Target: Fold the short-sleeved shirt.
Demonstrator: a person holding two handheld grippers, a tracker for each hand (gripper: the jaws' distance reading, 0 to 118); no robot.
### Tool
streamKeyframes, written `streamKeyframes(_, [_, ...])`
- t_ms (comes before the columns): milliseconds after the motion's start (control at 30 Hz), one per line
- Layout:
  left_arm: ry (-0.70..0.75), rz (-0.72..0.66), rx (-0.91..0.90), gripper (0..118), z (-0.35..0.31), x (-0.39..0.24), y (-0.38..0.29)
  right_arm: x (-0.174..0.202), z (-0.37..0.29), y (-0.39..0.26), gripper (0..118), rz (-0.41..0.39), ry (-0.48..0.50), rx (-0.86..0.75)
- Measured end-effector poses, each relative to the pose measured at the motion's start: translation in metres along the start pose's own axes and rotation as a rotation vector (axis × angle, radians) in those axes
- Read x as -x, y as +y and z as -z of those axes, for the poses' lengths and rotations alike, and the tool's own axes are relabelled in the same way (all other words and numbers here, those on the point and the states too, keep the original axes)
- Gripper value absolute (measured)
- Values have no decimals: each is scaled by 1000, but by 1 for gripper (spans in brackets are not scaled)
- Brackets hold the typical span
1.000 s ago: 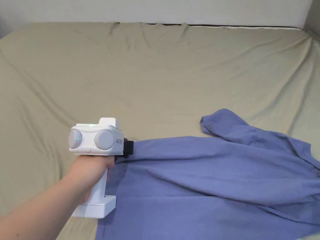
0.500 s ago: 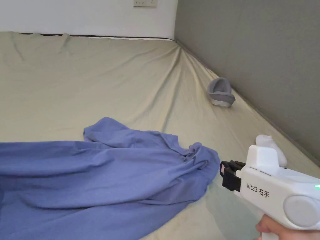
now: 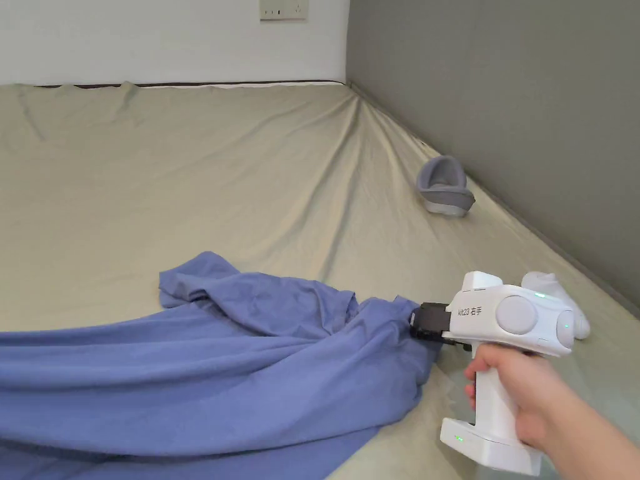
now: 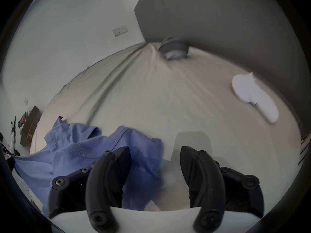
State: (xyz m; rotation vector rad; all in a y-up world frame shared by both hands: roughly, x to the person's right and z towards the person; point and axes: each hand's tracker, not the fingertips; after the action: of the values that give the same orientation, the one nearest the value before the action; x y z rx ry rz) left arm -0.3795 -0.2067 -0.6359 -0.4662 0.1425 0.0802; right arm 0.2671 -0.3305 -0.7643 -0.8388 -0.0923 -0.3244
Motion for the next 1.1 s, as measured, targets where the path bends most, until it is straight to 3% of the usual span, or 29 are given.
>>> streamKeyframes(67, [-2, 12, 10, 3, -6, -10, 0, 16, 2, -5, 67, -109, -66, -53])
streamKeyframes(100, [-5, 17, 14, 3, -7, -12, 0, 24, 2, -8, 63, -137, -45, -44])
streamKeyframes(133, [-8, 20, 17, 3, -8, -13, 0, 31, 0, -13, 56, -120, 5, -17])
streamKeyframes(167, [-10, 20, 17, 3, -9, -14, 0, 36, -1, -15, 49, -118, -10, -22])
streamKeyframes(200, [-14, 18, 17, 3, -15, -19, 1, 41, -3, -17, 30, -156, -6, -22])
streamKeyframes(233, [-18, 13, 18, 3, -18, -19, 2, 45, -4, -19, 6, -170, 64, -8])
streamKeyframes(300, [-29, 3, 20, 3, -23, -18, 3, 48, -11, -24, 6, -128, 150, 20])
streamKeyframes(400, [-38, -8, 18, 3, -39, -15, 10, 58, -36, -27, 6, -252, 101, -109])
streamKeyframes(533, [-71, -64, -26, 3, -67, -2, 33, 53, -97, -9, 6, -178, 149, -257])
streamKeyframes(800, [-35, -26, -217, 3, -133, 8, 107, 75, -237, 44, 6, -282, 180, -583])
streamKeyframes(967, [6, -38, -301, 3, -161, 25, 166, 102, -297, 83, 6, -390, 122, -786])
streamKeyframes(1100, [54, -39, -355, 3, -164, 36, 207, 123, -322, 124, 6, -391, 56, -838])
